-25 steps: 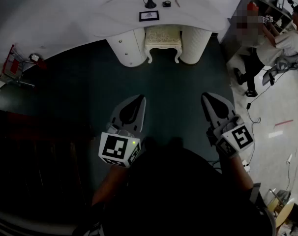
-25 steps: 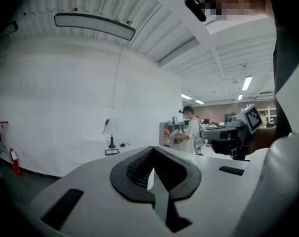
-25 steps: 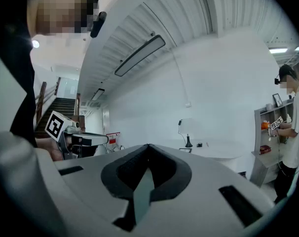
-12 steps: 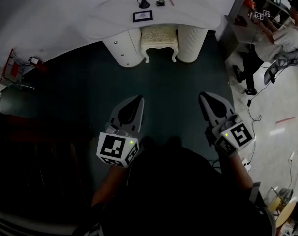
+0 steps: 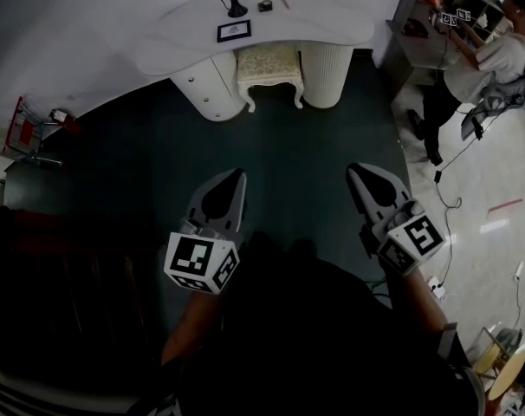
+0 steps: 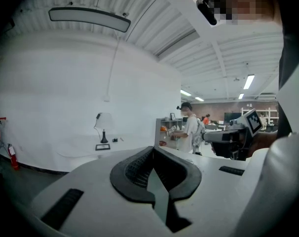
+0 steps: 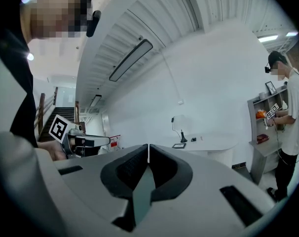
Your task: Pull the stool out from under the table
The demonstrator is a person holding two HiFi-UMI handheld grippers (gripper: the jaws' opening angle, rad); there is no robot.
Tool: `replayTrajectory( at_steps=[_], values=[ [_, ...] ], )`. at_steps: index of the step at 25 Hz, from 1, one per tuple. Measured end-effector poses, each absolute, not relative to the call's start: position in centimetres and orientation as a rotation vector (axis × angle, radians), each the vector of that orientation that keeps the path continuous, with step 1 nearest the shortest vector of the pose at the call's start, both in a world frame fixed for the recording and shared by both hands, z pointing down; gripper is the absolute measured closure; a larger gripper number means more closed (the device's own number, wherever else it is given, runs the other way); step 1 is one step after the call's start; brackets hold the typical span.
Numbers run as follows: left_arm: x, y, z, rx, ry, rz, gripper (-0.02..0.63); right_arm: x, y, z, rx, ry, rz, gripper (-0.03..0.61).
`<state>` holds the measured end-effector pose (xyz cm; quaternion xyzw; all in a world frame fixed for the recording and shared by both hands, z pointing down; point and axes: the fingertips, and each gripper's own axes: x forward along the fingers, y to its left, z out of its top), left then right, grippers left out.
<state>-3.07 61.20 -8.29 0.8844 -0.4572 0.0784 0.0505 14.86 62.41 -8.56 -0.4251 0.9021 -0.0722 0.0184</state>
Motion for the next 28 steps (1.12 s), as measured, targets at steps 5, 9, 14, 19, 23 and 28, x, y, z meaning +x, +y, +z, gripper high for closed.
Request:
replayTrajectory(
  at_steps=[5, 9, 14, 19, 23, 28],
  values=[
    [-2.5, 59.9, -7.5, 2.678, -1.375, 0.239, 0.600, 15.4, 61.5, -7.7, -1.345, 2.798, -0.242, 0.560],
    [-2.6, 58.2, -7.0, 2.669, -1.356, 0.237, 0.600, 15.0, 60.0, -7.2, -1.353, 2.815, -0.264, 0.560],
    [-3.3, 54.3, -6.3, 2.691, -1.328, 0.245, 0.600, 14.2, 56.4, -6.8, -1.383, 2.819, -0.282, 0.560],
    [-5.3, 48.9, -6.3, 2.685, -1.317, 0.221, 0.600, 11.7, 51.2, -6.7, -1.387, 2.824, -0.314, 0.560],
    [-7.2, 44.7, -6.4, 2.685, -1.283, 0.217, 0.600, 8.4, 46.5, -6.6, -1.370, 2.863, -0.344, 0.560],
    [-10.3, 40.6, -6.4, 2.686, -1.262, 0.205, 0.600, 4.2, 42.3, -6.4, -1.353, 2.902, -0.386, 0.560]
  ],
)
